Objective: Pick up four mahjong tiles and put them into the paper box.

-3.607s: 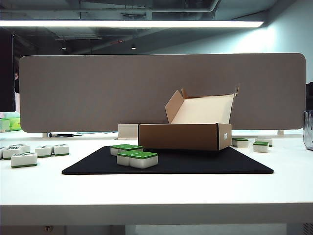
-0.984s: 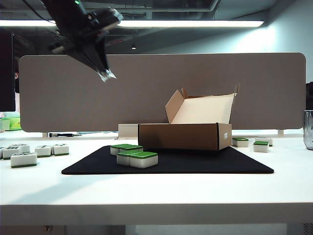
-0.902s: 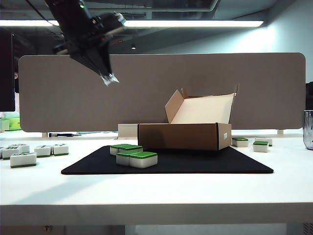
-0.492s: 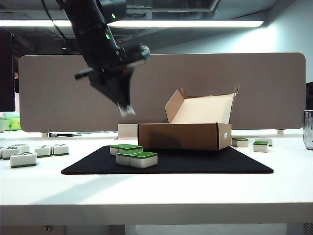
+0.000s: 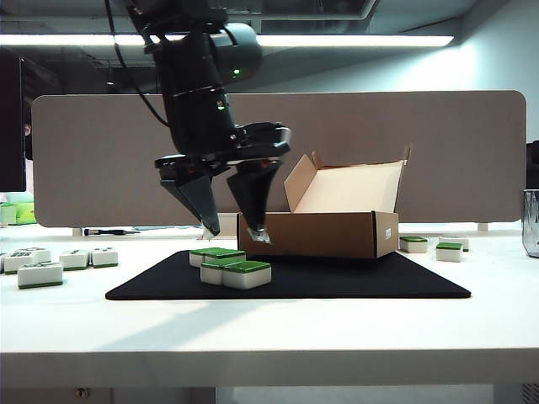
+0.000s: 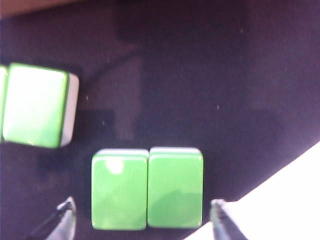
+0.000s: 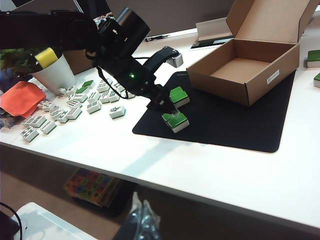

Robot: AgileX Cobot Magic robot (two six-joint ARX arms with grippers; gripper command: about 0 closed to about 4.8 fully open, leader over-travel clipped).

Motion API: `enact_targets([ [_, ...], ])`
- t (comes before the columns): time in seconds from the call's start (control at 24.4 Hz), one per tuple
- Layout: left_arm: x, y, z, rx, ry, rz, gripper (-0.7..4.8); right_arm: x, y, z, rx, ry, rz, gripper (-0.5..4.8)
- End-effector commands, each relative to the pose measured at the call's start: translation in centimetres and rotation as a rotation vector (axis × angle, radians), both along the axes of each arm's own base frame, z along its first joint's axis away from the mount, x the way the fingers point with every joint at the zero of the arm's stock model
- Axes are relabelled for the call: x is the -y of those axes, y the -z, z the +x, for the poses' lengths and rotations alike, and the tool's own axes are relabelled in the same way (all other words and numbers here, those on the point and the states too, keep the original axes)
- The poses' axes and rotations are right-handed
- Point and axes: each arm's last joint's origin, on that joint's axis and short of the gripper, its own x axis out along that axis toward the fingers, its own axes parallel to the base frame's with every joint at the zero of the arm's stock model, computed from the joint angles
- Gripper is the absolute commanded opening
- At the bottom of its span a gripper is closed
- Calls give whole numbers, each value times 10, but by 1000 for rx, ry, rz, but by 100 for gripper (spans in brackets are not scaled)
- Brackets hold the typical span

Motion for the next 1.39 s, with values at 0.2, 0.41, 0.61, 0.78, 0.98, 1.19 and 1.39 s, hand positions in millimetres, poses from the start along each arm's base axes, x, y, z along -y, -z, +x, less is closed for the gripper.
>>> enact_targets([
  [0.2, 5, 11, 3, 4, 17, 34, 414, 0, 0, -3, 24, -2, 0, -1],
  [0.41, 8, 30, 9, -29, 16, 56, 413, 0, 0, -3, 24, -2, 0, -1],
  [0.61, 11, 48, 14, -54, 9, 69, 411, 0, 0, -3, 24, -2, 1, -1],
  [0.78, 11, 50, 13, -69, 11, 79, 323, 0, -1, -3, 24, -1, 0, -1],
  [0.98, 13, 22, 15, -105, -13, 92, 237, 0, -1, -3, 24, -1, 0, -1],
  [1.19, 25, -49, 32, 71, -14, -30, 237, 0, -1, -3, 24, -1, 0, -1],
  [1.39, 43, -53, 60, 332, -22, -187, 237, 0, -1, -3, 24, -1, 0, -1],
])
